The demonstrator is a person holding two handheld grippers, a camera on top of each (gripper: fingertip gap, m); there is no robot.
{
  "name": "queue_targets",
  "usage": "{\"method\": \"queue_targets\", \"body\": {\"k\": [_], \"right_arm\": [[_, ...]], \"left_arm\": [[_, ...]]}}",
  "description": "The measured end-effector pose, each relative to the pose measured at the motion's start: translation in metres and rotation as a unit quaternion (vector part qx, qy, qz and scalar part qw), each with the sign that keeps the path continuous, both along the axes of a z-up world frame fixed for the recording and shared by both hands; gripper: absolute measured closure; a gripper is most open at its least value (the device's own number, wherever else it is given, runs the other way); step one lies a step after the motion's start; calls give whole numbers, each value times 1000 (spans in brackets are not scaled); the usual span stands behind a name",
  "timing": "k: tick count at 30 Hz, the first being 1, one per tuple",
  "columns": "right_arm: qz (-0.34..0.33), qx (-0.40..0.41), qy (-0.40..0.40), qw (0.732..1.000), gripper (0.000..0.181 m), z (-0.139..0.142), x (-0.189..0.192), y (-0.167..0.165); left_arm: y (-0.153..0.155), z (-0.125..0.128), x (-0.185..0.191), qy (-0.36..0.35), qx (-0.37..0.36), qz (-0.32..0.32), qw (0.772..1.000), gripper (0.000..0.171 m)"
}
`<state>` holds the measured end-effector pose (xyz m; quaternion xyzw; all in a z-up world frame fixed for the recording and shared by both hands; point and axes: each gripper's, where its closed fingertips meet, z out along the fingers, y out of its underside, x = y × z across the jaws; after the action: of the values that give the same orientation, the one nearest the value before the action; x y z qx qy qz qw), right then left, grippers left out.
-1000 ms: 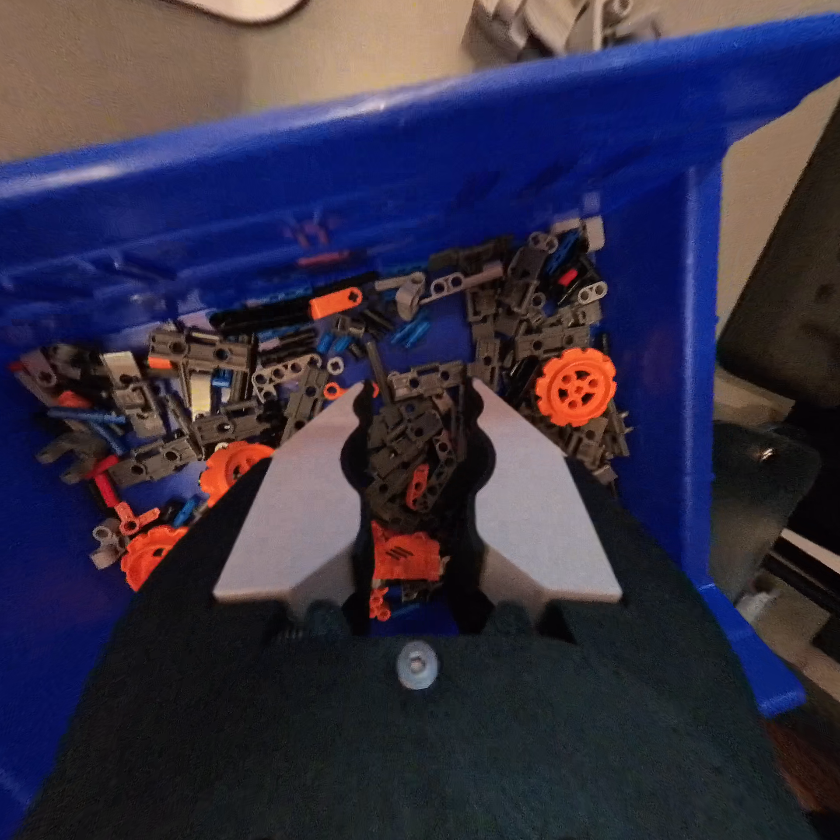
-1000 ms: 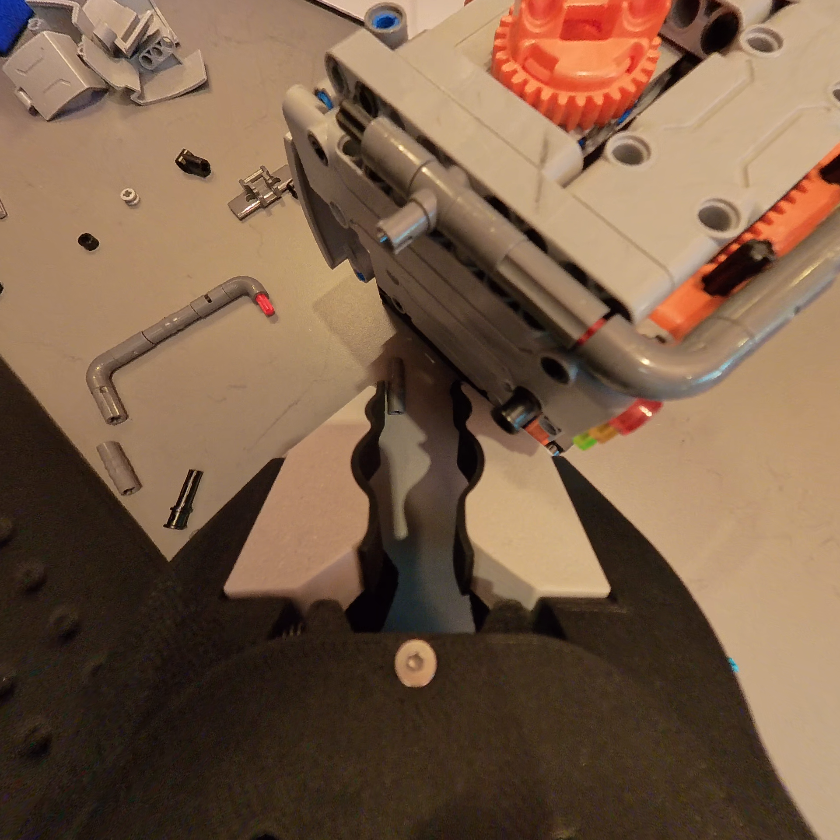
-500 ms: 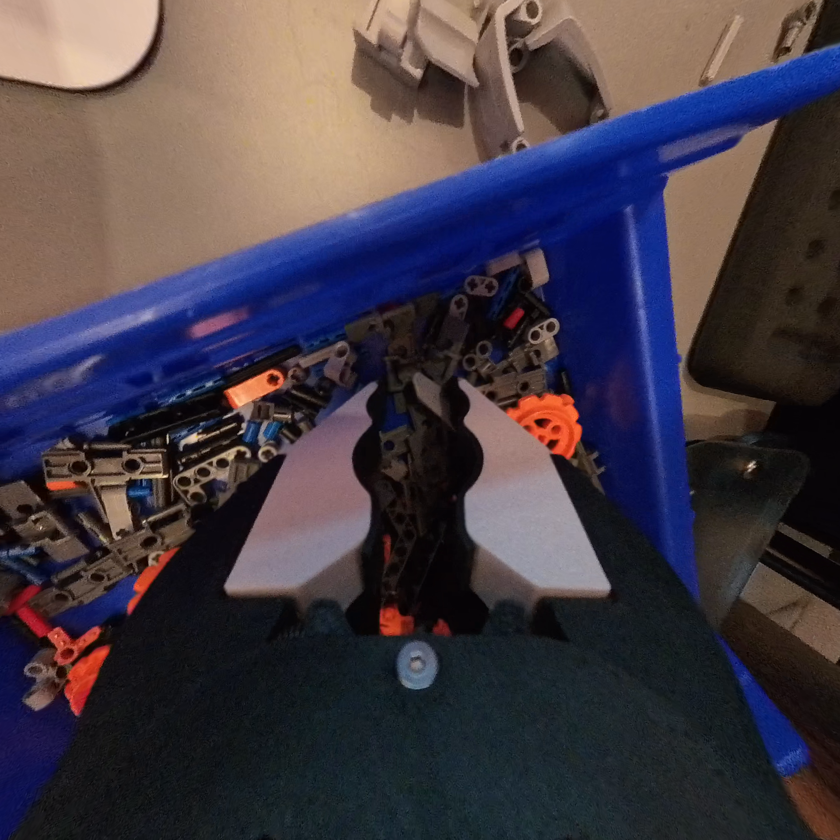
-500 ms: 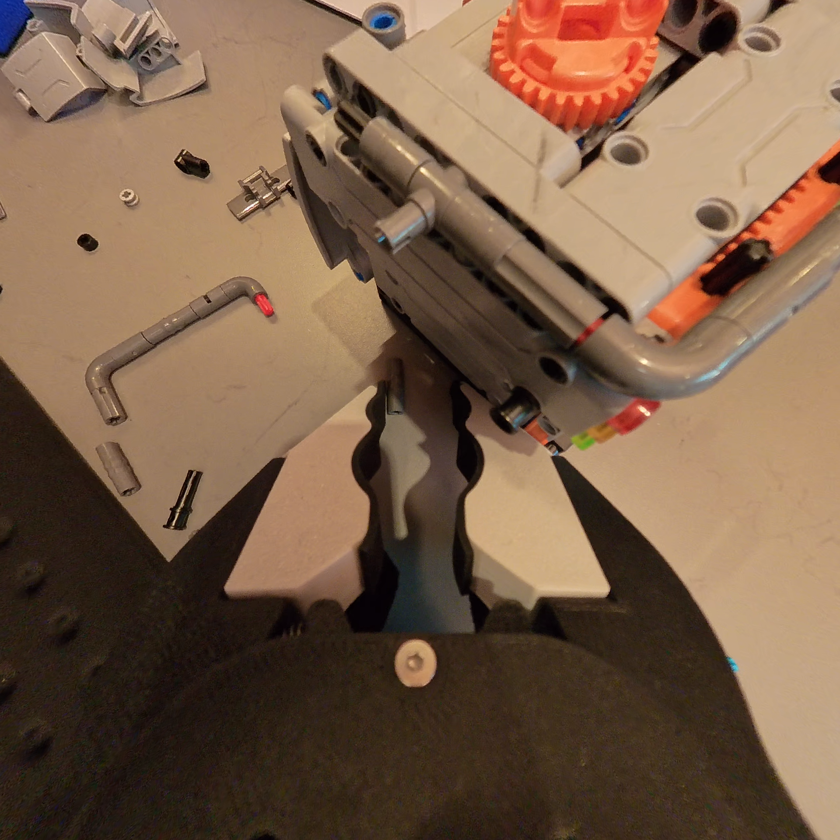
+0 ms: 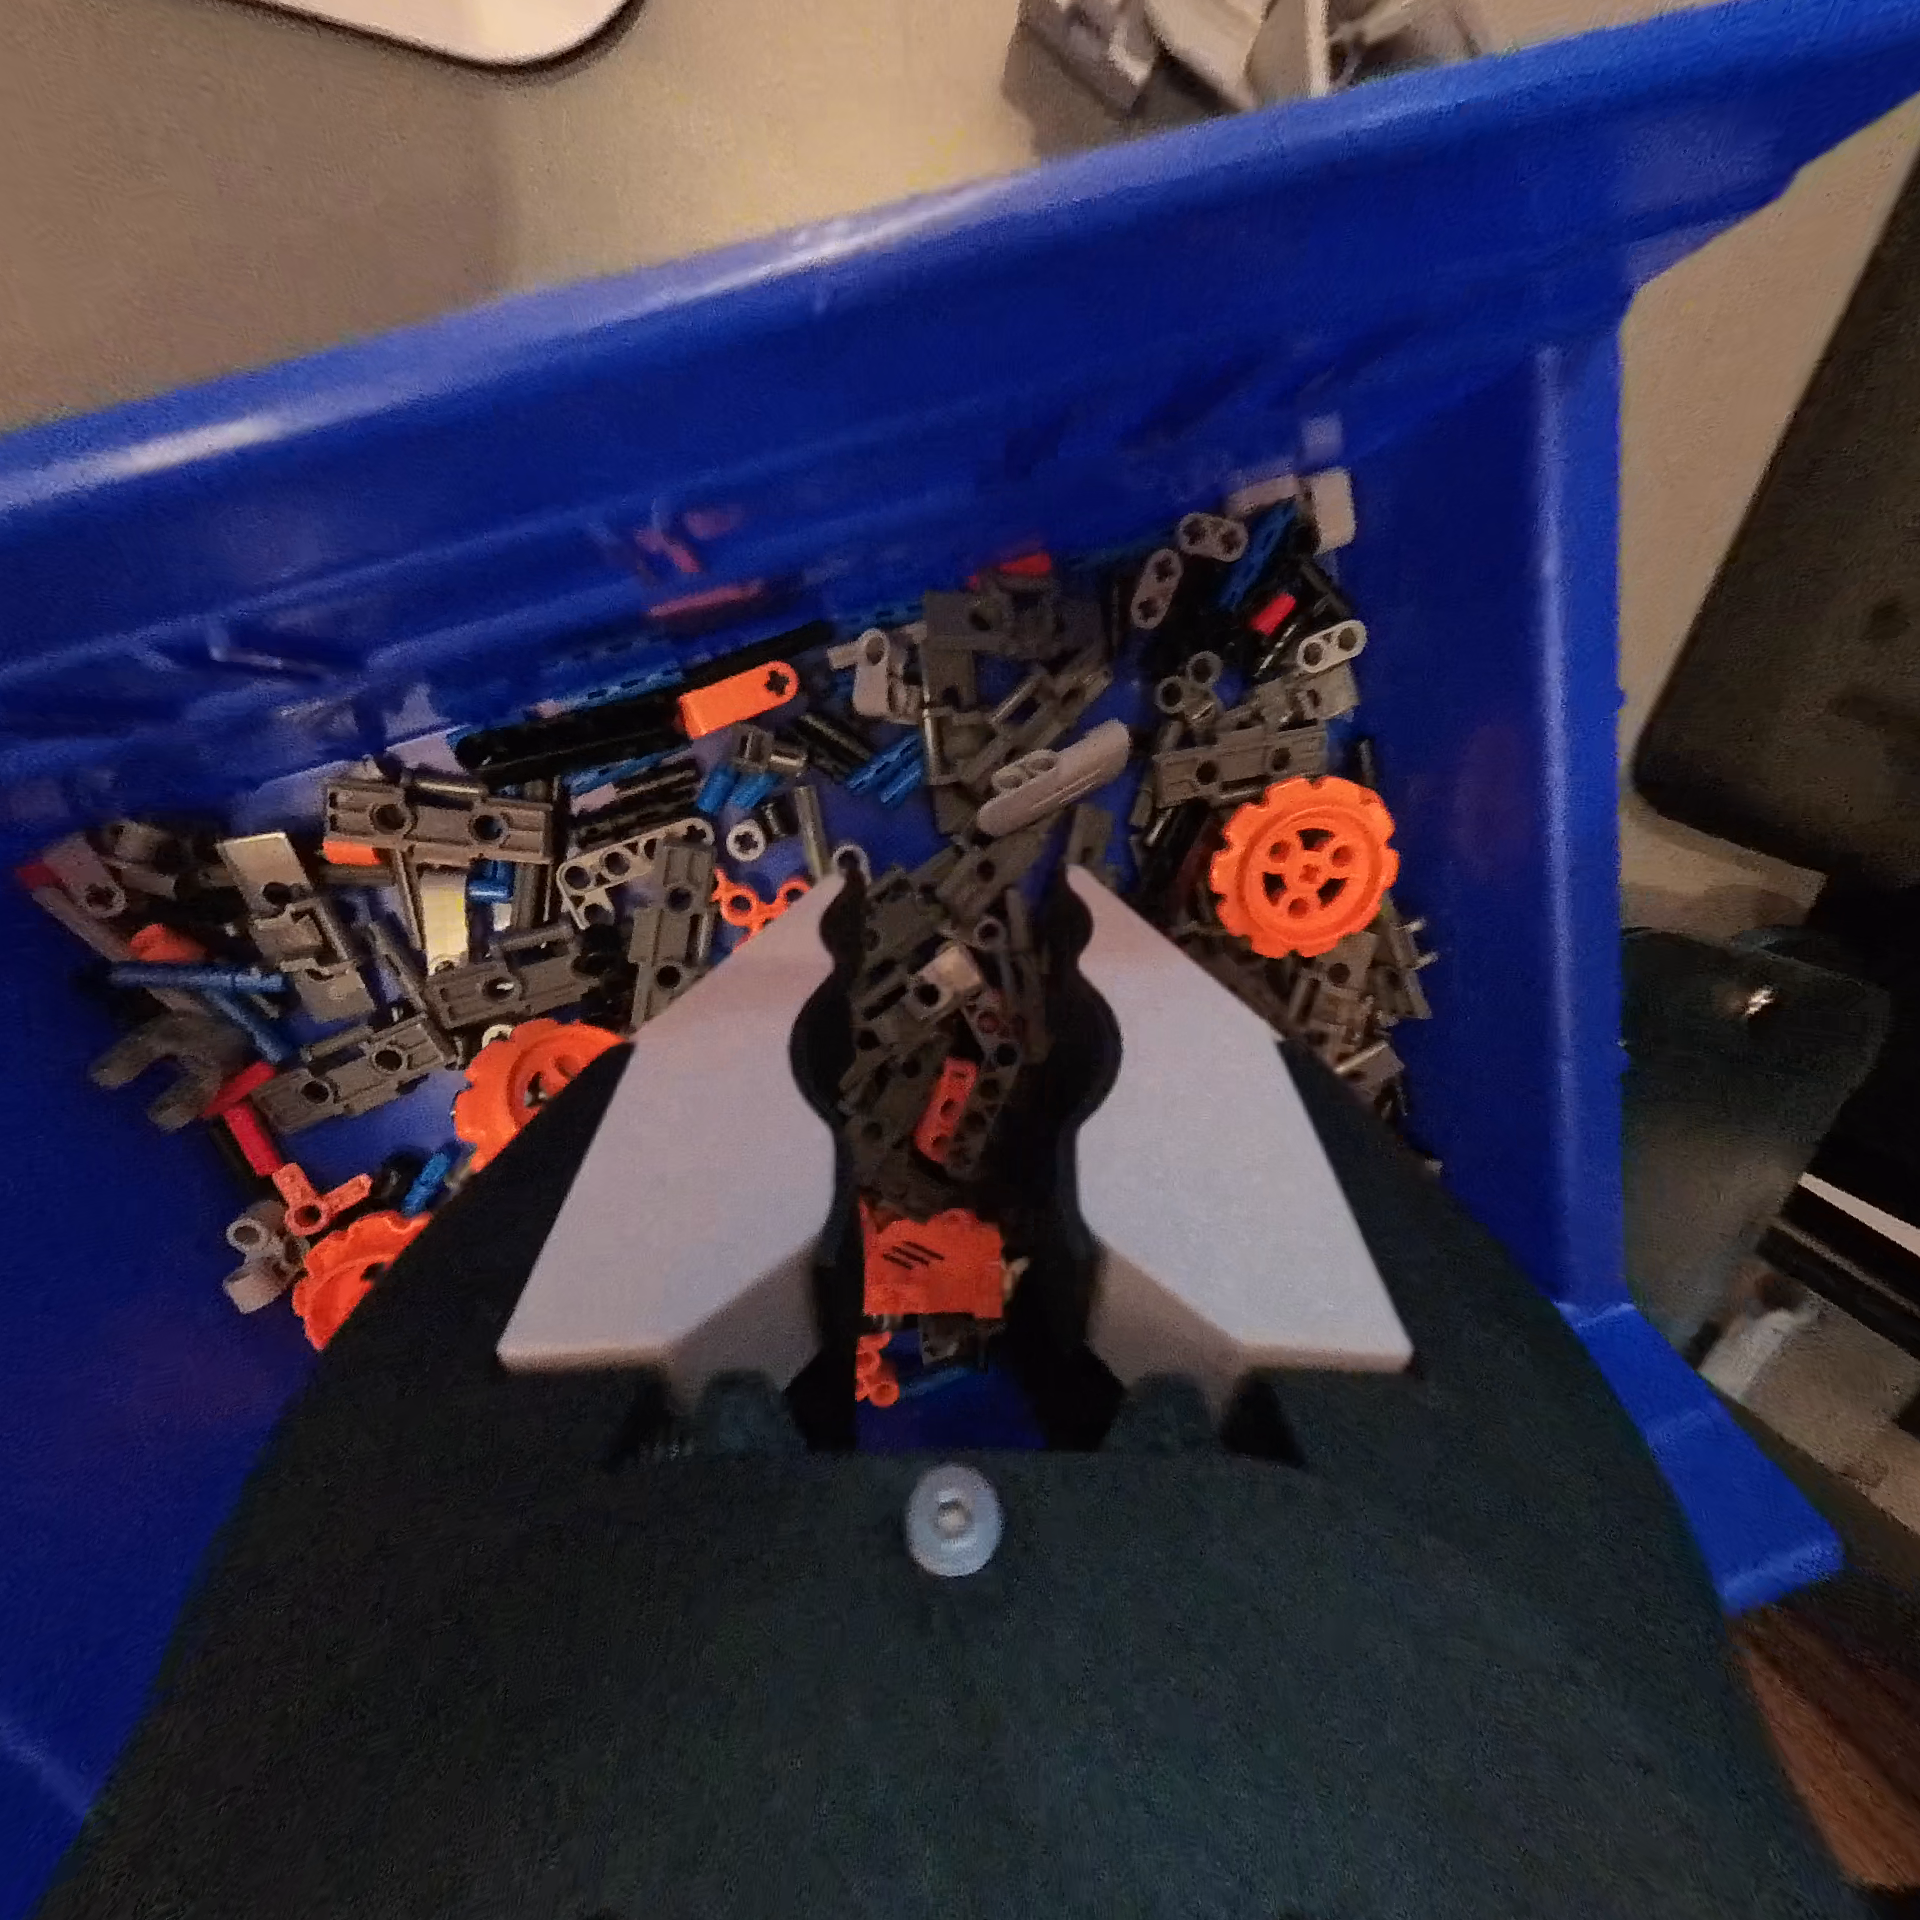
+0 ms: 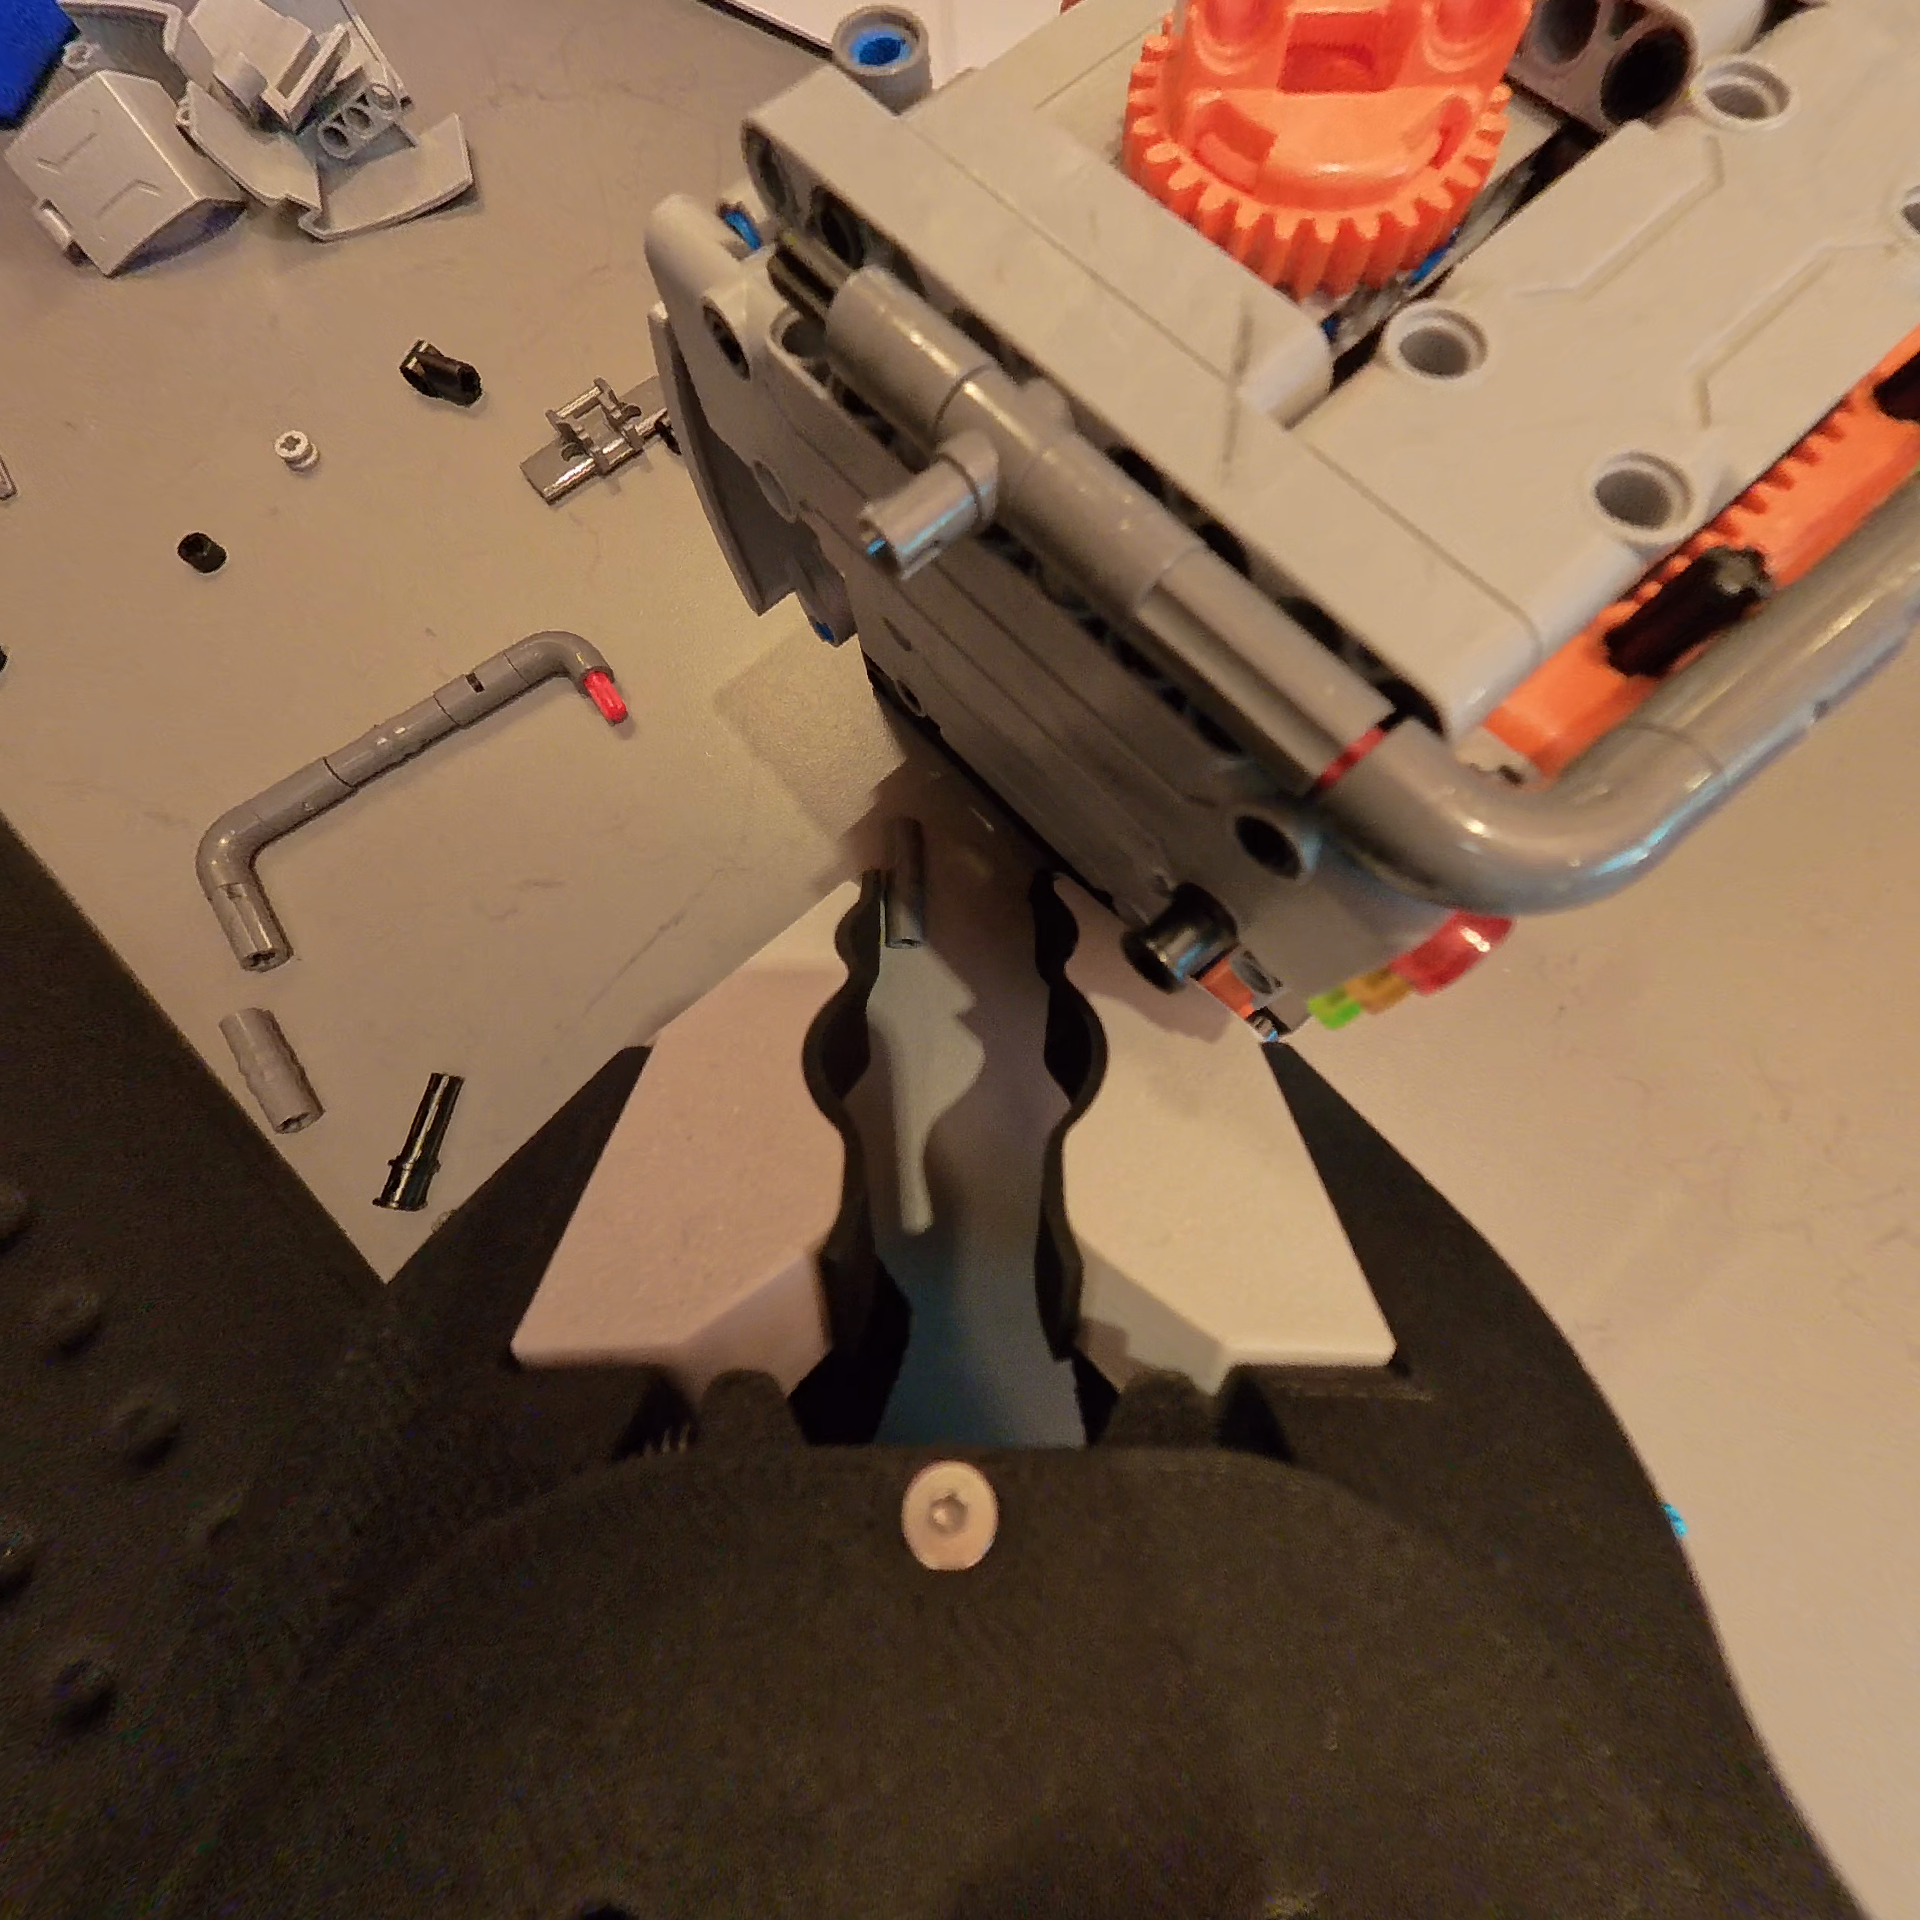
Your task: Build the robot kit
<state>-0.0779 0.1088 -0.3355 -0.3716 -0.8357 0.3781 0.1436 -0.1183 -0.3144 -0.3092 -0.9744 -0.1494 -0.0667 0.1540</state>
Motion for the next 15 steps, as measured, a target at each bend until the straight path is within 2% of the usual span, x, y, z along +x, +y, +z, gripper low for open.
{"method": "queue_targets", "body": {"k": [3,7,11,15], "right_arm": [[0,0,0,1000,154,0,0,0],[0,1,1,1000,154,0,0,0],[1,2,2,1000,153,0,0,0],[1,2,2,1000,153,0,0,0]], "left_arm": [[16,7,21,-21,25,-35,999,135],[28,-1,50,-58,21,-85,994,127],[26,-14,69,-86,-1,-116,989,117],[22,-17,67,-82,-17,-113,990,128]]}}
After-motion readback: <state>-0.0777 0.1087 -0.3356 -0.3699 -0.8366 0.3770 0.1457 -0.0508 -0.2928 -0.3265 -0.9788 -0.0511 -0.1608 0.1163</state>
